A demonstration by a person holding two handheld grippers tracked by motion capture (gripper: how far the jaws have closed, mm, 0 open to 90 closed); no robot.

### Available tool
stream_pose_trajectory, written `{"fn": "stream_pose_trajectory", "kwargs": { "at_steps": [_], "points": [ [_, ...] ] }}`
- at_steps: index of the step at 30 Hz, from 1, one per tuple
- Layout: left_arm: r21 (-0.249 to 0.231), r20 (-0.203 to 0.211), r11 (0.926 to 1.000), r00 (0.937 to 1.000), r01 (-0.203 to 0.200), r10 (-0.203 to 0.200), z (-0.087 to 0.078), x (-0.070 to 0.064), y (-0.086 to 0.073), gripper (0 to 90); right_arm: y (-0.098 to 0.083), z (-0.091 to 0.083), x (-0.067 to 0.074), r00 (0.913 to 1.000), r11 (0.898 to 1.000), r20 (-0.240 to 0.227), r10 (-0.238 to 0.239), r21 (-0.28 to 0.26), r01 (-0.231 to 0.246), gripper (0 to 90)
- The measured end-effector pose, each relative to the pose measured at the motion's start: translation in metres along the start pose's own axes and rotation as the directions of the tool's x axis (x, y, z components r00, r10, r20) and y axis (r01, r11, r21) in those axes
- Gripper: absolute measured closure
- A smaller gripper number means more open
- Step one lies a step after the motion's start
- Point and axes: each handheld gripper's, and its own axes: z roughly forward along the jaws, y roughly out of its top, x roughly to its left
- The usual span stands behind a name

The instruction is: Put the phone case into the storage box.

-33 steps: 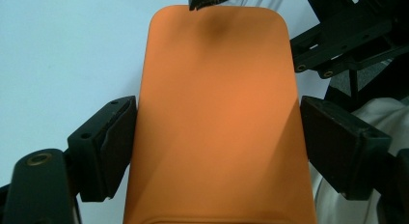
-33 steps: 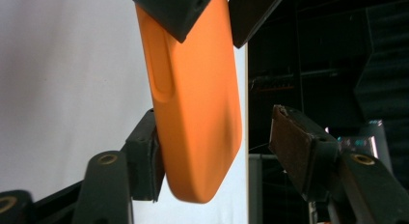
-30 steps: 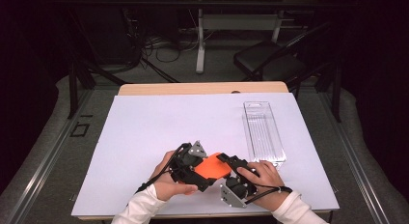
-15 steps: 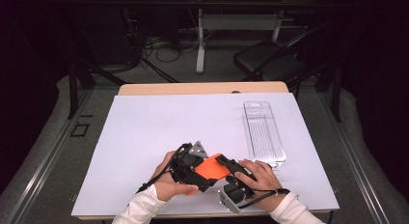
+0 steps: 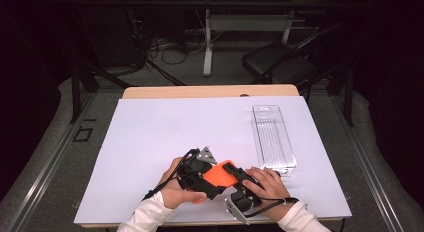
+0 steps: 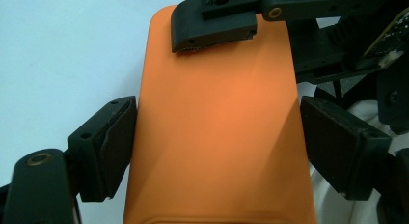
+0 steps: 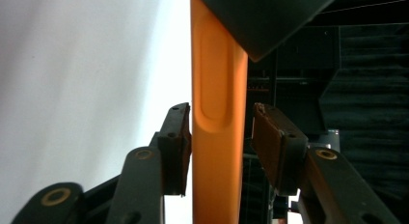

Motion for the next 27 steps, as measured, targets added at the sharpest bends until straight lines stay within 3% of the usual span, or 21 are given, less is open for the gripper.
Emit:
{"fn": "stream_pose_trajectory", "kwargs": {
  "at_steps": [19,27],
  "points": [
    [-0.004,0.025,1.0,0.9997,0.008,-0.008,0.0015,-0.0007,0.0003,16.3,0.0018,0.0003,0.0025,0.9991,0.999,0.027,-0.032,-0.012,0.032,70.0],
    [-0.006,0.047,0.9995,0.9984,0.03,-0.03,0.002,0.0012,-0.0003,16.3,0.0026,-0.0003,0.0025,0.9985,0.999,0.034,-0.044,-0.017,0.044,76.1]
  ]
}}
